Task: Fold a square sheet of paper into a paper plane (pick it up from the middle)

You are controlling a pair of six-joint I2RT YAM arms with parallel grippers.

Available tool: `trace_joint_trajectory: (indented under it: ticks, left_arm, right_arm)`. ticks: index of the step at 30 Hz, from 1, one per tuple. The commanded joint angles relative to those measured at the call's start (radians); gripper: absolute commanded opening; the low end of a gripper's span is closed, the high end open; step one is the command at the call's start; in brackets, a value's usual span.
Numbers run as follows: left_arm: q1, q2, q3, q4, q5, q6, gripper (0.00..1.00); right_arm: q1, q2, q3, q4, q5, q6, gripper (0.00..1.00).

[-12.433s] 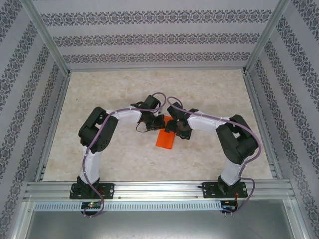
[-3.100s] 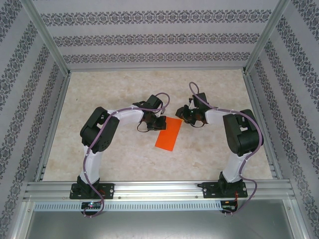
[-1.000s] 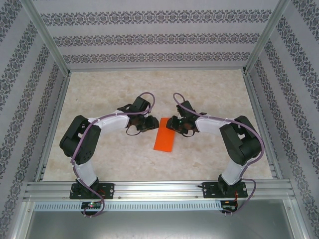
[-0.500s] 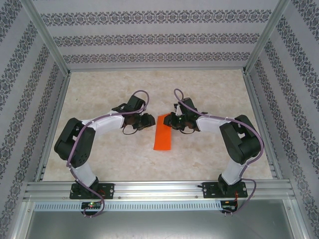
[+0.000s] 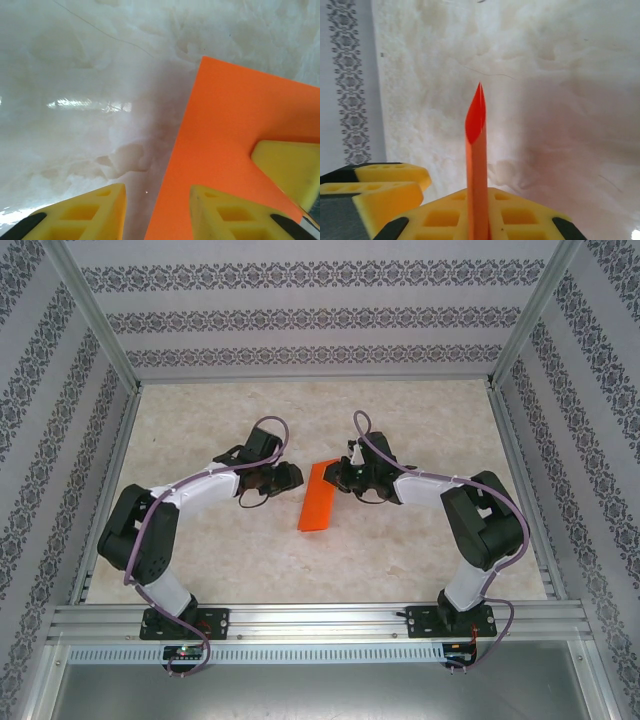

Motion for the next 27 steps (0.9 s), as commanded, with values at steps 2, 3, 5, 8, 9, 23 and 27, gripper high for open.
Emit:
trace_joint_trajectory:
  ticks: [2, 3, 5, 8, 9, 23, 27]
  left_arm:
    - [0.029, -0.057, -0.004, -0.027, -0.022, -0.006, 0.39]
    - [0.033, -0.059, -0.005, -0.025, -0.019, -0.007, 0.39]
    - [0.038, -0.061, -0.008, -0.022, -0.010, -0.009, 0.39]
    - [0.041, -0.061, -0.019, -0.015, 0.004, -0.013, 0.39]
    - [0.040, -0.061, -0.022, -0.012, 0.009, -0.017, 0.39]
    - [0.042, -0.025, -0.062, 0.030, 0.093, -0.017, 0.41]
    - [0.043, -0.027, -0.075, 0.023, 0.105, -0.002, 0.47]
  right_arm:
    - [0.030, -0.007, -0.004, 0.146, -0.041, 0.083, 0.14]
    - [0.036, 0.009, 0.000, 0.161, -0.045, 0.087, 0.14]
    - [0.042, 0.041, 0.003, 0.181, -0.041, 0.093, 0.14]
    - [0.041, 0.093, 0.007, 0.162, -0.023, 0.078, 0.14]
    - [0.041, 0.110, 0.010, 0.159, -0.024, 0.068, 0.15]
    - [-0.021, 0.018, 0.078, -0.272, 0.160, -0.165, 0.48]
    - [-0.013, -0.058, 0.059, -0.352, 0.222, -0.185, 0.48]
